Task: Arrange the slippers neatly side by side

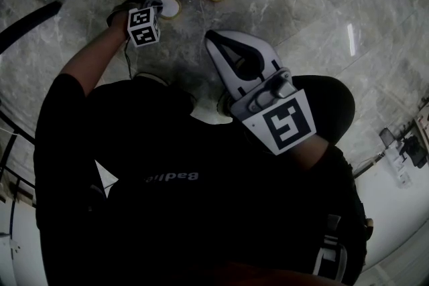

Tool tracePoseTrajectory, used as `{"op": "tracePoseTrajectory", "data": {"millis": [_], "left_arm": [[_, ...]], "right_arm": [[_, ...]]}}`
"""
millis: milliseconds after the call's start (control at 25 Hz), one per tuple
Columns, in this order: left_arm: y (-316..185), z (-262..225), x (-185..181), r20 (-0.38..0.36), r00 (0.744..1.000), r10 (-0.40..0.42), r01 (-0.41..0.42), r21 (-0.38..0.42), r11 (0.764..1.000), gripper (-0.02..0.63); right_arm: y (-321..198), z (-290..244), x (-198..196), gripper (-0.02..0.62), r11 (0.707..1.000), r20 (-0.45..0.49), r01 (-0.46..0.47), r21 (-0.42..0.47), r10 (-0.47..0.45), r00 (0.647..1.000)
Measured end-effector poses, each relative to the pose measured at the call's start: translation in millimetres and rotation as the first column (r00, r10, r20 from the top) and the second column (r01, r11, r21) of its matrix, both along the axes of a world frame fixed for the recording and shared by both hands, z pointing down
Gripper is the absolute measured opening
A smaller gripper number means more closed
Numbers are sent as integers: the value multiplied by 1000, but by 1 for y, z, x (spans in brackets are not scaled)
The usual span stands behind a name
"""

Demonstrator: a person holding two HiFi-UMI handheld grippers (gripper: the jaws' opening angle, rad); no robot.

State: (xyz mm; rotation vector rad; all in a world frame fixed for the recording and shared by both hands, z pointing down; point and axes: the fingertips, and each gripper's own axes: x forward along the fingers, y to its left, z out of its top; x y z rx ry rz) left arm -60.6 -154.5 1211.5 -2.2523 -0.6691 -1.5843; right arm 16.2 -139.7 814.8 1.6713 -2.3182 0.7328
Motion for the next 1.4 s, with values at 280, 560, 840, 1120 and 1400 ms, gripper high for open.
{"op": "tracePoseTrajectory", "data": {"millis": [280, 560, 840, 1120, 1400], "left_arm": [[15, -1, 18, -21, 996, 82, -82, -2, 997, 38], [30, -6, 41, -43, 995, 88, -91, -60, 994, 38], [42, -3, 49, -46, 980, 192, -194, -46, 980, 38], [59, -54, 73, -181, 975, 126, -151, -132, 980, 38], [58, -122, 67, -237, 971, 26, -69, -176, 982, 38]], "right_arm": [[1, 2, 5, 0, 1000, -5, -13, -8, 13, 1000], [7, 3, 11, 0, 999, -13, -32, -15, 32, 999], [12, -1, 18, 0, 998, -12, -57, -7, 57, 998], [8, -5, 17, -1, 998, 5, -57, 8, 57, 998], [8, -19, 11, 0, 998, 55, -53, -41, 55, 997]]}}
